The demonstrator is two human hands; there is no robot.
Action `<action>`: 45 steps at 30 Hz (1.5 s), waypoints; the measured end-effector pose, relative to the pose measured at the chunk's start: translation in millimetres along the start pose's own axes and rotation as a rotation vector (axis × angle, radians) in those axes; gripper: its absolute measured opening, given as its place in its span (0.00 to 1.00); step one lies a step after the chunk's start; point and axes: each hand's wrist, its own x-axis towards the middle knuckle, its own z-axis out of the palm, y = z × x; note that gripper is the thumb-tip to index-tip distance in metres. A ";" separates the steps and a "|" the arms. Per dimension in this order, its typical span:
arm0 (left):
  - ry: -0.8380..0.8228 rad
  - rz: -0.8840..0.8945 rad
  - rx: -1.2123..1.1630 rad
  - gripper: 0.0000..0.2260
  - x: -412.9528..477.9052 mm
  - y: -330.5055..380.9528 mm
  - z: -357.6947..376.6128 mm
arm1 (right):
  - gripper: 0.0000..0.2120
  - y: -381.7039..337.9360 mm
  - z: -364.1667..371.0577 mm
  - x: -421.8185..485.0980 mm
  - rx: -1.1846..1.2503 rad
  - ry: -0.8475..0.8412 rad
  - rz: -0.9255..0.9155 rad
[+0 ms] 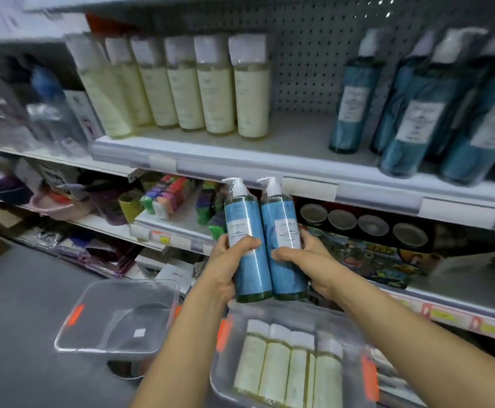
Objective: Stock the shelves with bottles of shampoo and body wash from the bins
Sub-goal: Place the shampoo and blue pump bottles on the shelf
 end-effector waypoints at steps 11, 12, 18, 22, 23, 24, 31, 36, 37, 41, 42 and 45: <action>-0.077 0.160 0.021 0.16 -11.9 48.2 52.5 | 0.27 -62.1 -21.3 -19.1 -0.073 0.115 -0.256; -0.088 0.172 0.019 0.18 -11.4 53.5 57.7 | 0.28 -69.0 -22.7 -20.5 -0.075 0.134 -0.278; -0.150 0.209 0.021 0.18 -4.5 84.0 78.9 | 0.29 -119.1 -31.4 -18.0 -0.103 0.261 -0.414; -0.175 0.228 0.064 0.16 2.8 95.3 80.8 | 0.31 -144.0 -39.1 -6.9 -0.118 0.408 -0.472; -0.180 0.227 0.068 0.16 5.3 97.5 81.2 | 0.32 -149.2 -41.5 -3.8 -0.114 0.439 -0.483; -0.187 0.226 0.071 0.17 7.4 99.7 82.0 | 0.33 -154.4 -43.5 -0.6 -0.109 0.466 -0.495; -0.256 0.230 0.087 0.16 19.3 116.7 85.2 | 0.32 -178.8 -51.2 21.9 -0.102 0.581 -0.583; -0.263 0.235 0.084 0.18 27.7 124.7 85.4 | 0.31 -176.0 -62.0 45.0 -0.148 0.668 -0.594; -0.264 0.234 0.082 0.19 29.2 125.7 85.3 | 0.31 -173.7 -64.2 48.7 -0.166 0.679 -0.581; -0.273 0.226 0.067 0.20 36.1 128.3 85.8 | 0.31 -165.7 -71.2 57.5 -0.252 0.708 -0.538; -0.272 0.226 0.062 0.18 37.9 128.4 86.8 | 0.31 -165.6 -72.6 58.7 -0.267 0.699 -0.532; -0.266 0.216 0.049 0.17 43.1 127.1 91.8 | 0.30 -166.8 -73.6 58.3 -0.318 0.673 -0.516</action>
